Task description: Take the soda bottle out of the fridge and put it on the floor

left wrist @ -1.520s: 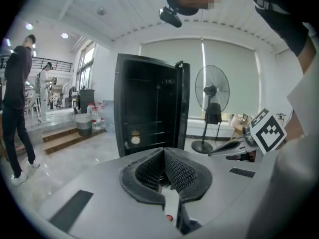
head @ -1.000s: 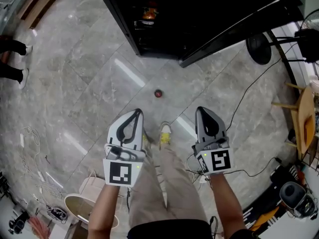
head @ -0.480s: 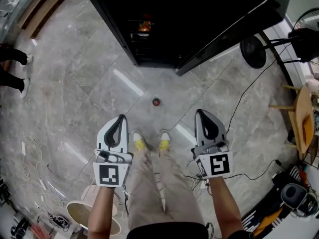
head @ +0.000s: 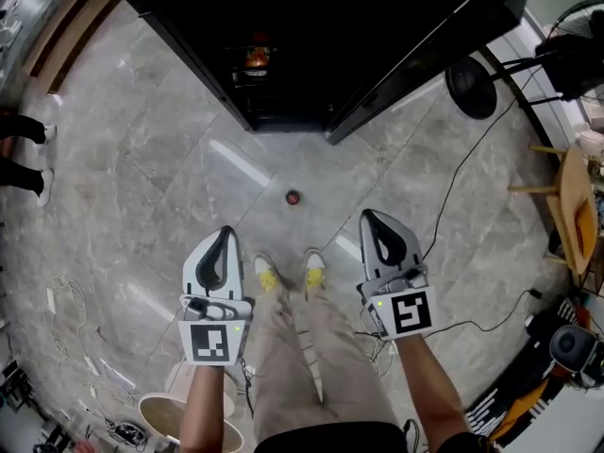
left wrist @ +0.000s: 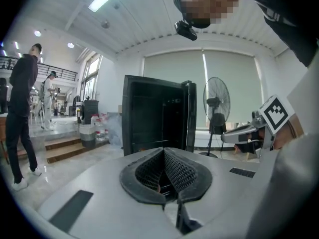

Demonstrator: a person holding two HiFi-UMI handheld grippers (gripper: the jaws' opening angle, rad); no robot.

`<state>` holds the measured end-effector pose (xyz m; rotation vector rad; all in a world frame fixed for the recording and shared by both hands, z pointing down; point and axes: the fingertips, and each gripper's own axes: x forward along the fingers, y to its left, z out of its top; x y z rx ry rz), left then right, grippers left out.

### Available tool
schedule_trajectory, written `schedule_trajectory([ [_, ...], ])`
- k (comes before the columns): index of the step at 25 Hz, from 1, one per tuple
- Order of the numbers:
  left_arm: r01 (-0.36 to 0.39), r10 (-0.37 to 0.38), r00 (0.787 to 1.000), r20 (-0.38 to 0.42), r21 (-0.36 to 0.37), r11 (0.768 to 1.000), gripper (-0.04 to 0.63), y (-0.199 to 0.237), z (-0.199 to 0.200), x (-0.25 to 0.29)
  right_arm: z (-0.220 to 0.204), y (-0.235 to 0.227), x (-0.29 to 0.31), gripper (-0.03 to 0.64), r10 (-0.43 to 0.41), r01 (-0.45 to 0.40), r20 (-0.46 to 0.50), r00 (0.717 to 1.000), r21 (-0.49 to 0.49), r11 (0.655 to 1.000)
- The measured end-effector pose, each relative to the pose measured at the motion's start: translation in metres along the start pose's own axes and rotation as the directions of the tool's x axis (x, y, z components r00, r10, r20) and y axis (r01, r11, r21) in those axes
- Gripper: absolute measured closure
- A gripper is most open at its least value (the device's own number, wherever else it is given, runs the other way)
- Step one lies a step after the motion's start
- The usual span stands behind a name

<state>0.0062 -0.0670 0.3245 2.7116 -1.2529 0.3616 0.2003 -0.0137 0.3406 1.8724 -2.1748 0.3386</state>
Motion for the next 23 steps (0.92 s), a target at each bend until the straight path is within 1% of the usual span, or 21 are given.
schedule_trajectory([
  [3,0.010,-0.010,1.000,-0.018,-0.009,1.000,0.578,-0.005,-0.008,-0.001,-0.002,0.002,0.002,0.620,0.003,-0.002,0.004,1.000,-0.005,1.000],
  [4,0.015,-0.015,0.999,-0.037,0.010,1.000,0.578,-0.006,-0.011,-0.002,-0.002,0.004,0.003,0.620,0.005,-0.005,0.005,1.000,-0.001,1.000],
  [6,0.033,-0.028,0.997,-0.066,0.082,0.996,0.578,-0.009,-0.014,0.001,-0.003,0.005,0.005,0.620,0.003,-0.003,-0.008,1.000,0.007,1.000],
  [7,0.045,-0.037,0.996,-0.080,0.106,0.993,0.578,-0.011,-0.016,0.003,-0.003,0.004,0.006,0.620,-0.001,0.001,-0.018,1.000,0.007,1.000],
  [8,0.056,-0.047,0.995,-0.091,0.109,0.992,0.578,-0.013,-0.020,0.004,-0.004,0.004,0.008,0.620,-0.004,0.004,-0.025,1.000,0.007,1.000],
  [11,0.064,-0.057,0.993,-0.107,0.059,0.996,0.578,-0.012,-0.030,0.009,-0.010,0.008,0.020,0.620,0.011,-0.011,-0.033,0.999,-0.015,1.000],
  [13,0.051,-0.047,0.995,-0.091,0.041,0.998,0.578,-0.013,-0.028,0.010,-0.011,0.012,0.028,0.620,0.043,-0.044,-0.025,0.999,-0.027,0.999],
  [14,0.055,-0.053,0.996,-0.074,0.030,0.998,0.578,-0.021,-0.024,0.009,-0.010,0.012,0.026,0.620,0.047,-0.047,-0.014,0.999,-0.014,0.999],
  [16,0.087,-0.086,0.995,-0.051,0.010,0.996,0.578,-0.042,-0.021,0.006,-0.008,0.008,0.015,0.620,0.034,-0.034,-0.004,0.999,0.013,0.999],
  [18,0.110,-0.110,0.992,-0.068,0.009,0.994,0.578,-0.052,-0.027,0.004,-0.010,0.006,0.010,0.620,0.024,-0.024,-0.009,1.000,0.011,1.000],
  [20,0.112,-0.111,0.990,-0.092,0.007,0.994,0.578,-0.047,-0.034,0.004,-0.012,0.008,0.013,0.620,0.023,-0.023,-0.013,1.000,0.003,1.000],
  [23,0.101,-0.100,0.991,-0.093,-0.001,0.995,0.578,-0.033,-0.036,0.008,-0.012,0.011,0.022,0.620,0.023,-0.024,-0.013,1.000,0.000,1.000],
])
